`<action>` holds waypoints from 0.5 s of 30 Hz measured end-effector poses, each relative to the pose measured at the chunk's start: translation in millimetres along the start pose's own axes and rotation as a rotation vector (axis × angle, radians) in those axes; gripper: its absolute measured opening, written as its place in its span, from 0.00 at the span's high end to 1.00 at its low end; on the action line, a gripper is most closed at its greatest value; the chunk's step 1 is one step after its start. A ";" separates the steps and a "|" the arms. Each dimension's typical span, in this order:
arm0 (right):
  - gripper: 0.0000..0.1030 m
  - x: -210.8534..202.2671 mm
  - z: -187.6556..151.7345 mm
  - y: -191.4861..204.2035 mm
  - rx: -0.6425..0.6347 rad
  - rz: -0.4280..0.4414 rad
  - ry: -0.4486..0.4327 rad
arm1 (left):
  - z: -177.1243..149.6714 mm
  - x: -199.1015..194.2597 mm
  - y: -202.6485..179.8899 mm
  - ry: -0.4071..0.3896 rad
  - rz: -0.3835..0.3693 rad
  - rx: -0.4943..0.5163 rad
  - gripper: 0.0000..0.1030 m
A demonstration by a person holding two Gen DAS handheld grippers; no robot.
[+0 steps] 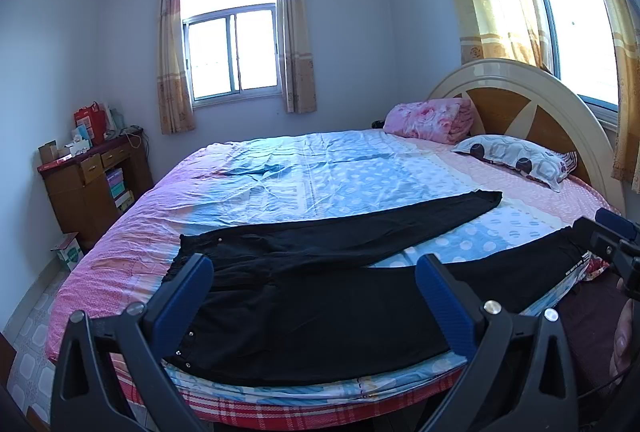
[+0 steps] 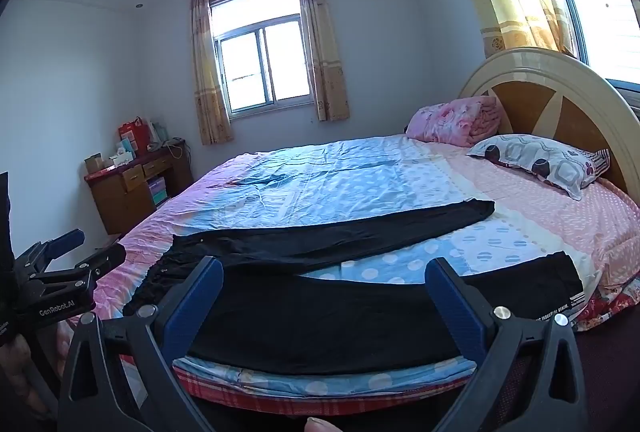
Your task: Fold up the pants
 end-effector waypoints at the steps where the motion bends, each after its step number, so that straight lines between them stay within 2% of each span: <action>1: 0.01 -1.3 -0.8 -3.0 -0.003 0.002 0.002 | -0.2 -0.1 0.2 -0.001 -0.001 -0.001 0.00; 15: 0.01 -0.7 -0.6 -2.8 -0.001 0.003 0.006 | -3.2 1.2 1.7 0.003 0.000 -0.001 0.00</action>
Point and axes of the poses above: each gripper's, at about its wrist camera, not at the fingertips, and x roughly the way its jaws point, y to its left, z to its top, the point moved 6 cm from there along x, roughly the way its jaws point, and after that the axes turned 5 degrees about z, right-handed, at the moved point
